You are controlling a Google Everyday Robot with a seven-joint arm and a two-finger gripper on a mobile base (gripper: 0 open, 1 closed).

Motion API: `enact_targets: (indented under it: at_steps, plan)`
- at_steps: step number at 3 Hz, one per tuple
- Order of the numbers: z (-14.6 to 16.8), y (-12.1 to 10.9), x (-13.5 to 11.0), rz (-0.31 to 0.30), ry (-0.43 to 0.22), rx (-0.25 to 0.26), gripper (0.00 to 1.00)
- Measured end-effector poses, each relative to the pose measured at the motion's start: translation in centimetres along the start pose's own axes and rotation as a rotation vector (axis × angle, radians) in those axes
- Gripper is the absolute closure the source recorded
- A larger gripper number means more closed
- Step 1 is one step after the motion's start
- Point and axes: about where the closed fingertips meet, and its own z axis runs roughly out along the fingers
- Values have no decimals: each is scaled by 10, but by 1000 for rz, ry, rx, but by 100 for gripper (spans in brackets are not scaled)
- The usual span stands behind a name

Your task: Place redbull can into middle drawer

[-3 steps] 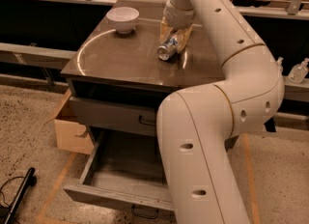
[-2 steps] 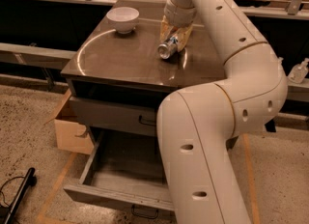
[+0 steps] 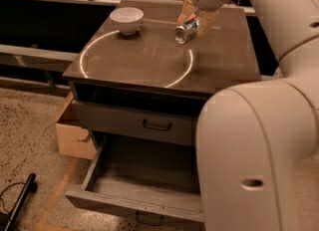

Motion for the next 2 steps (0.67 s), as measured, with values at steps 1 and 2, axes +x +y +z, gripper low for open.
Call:
enact_targets:
  at_steps: [1, 2]
  plan:
    - [-55, -10, -6, 51, 92, 155, 100]
    - [-128, 7, -11, 99, 237, 300, 100]
